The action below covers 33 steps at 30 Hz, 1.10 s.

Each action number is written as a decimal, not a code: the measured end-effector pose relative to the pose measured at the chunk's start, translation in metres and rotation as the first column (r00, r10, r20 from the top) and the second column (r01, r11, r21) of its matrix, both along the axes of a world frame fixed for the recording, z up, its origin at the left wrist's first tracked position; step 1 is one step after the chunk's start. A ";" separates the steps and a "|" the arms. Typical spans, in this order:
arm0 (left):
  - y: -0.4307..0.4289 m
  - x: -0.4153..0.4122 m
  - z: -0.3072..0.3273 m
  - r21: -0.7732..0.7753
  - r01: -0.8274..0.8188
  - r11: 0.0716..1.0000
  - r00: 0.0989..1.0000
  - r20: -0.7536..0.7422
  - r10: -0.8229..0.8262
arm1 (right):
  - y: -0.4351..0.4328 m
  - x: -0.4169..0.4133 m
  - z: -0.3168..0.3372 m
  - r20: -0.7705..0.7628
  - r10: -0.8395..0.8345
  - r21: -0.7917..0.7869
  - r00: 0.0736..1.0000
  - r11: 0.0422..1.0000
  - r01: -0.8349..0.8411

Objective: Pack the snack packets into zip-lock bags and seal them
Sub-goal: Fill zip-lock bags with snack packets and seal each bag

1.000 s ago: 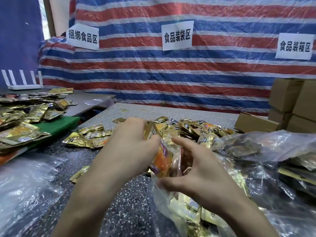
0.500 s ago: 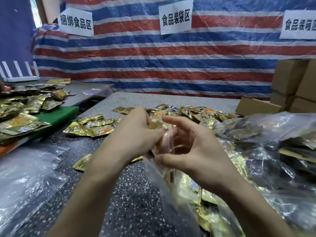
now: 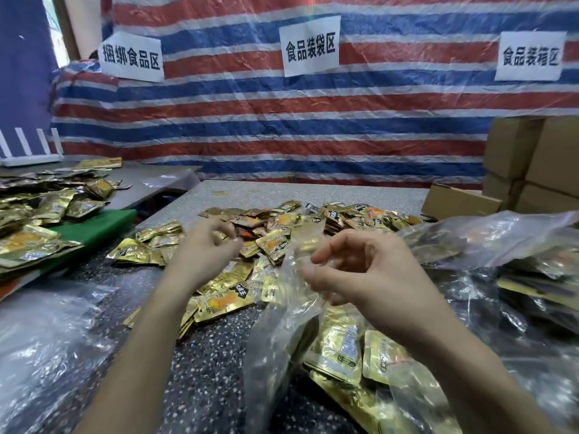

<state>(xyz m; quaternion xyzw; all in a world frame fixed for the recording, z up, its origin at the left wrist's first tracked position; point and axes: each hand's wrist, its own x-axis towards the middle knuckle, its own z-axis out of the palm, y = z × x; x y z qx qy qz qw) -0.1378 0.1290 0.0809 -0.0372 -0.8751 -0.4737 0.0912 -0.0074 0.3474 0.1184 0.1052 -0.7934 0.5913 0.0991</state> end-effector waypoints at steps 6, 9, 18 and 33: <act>-0.008 -0.031 -0.075 -0.491 0.083 0.867 0.926 0.360 0.115 | 0.001 -0.001 -0.002 -0.009 0.012 0.068 1.000 0.998 -0.011; -0.013 -0.035 -0.082 -0.450 0.009 0.893 0.919 0.355 0.170 | -0.001 -0.001 -0.002 -0.039 0.011 0.059 0.999 0.998 -0.009; -0.007 -0.019 -0.035 -0.341 -0.085 0.936 0.979 0.148 0.142 | -0.002 -0.001 -0.003 -0.056 0.002 0.029 0.998 1.000 0.000; -0.028 0.071 0.075 0.526 0.331 0.784 0.943 -0.215 -0.254 | -0.004 -0.001 -0.005 -0.049 -0.004 0.081 0.999 0.997 0.008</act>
